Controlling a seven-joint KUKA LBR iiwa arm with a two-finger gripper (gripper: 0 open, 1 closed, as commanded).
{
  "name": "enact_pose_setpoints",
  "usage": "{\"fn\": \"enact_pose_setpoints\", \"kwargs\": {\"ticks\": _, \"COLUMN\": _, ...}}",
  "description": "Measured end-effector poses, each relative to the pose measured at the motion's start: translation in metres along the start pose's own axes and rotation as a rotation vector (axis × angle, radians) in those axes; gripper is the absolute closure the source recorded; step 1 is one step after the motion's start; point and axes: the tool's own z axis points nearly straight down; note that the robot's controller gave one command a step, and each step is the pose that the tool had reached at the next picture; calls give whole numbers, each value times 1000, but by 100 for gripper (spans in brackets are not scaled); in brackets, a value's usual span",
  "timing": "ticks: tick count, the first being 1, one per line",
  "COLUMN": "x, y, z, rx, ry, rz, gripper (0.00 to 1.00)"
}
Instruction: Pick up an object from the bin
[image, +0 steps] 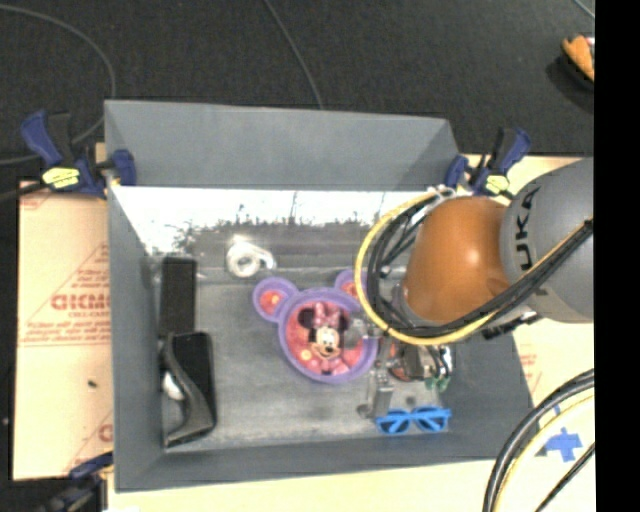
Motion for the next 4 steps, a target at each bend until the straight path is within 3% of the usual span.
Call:
{"fn": "enact_pose_setpoints", "kwargs": {"ticks": 1, "x": -2, "y": 0, "z": -4, "rx": 0, "ry": -8, "rz": 0, "gripper": 0}}
{"fn": "enact_pose_setpoints", "kwargs": {"ticks": 2, "x": -57, "y": 32, "z": 80, "rx": -2, "ry": -3, "rz": 79, "gripper": 0}}
{"fn": "enact_pose_setpoints", "kwargs": {"ticks": 3, "x": -67, "y": 31, "z": 78, "rx": 1, "ry": -17, "rz": -27, "gripper": 0}}
{"fn": "enact_pose_setpoints", "kwargs": {"ticks": 4, "x": -49, "y": 69, "z": 78, "rx": -3, "ry": -4, "rz": 164, "gripper": 0}}
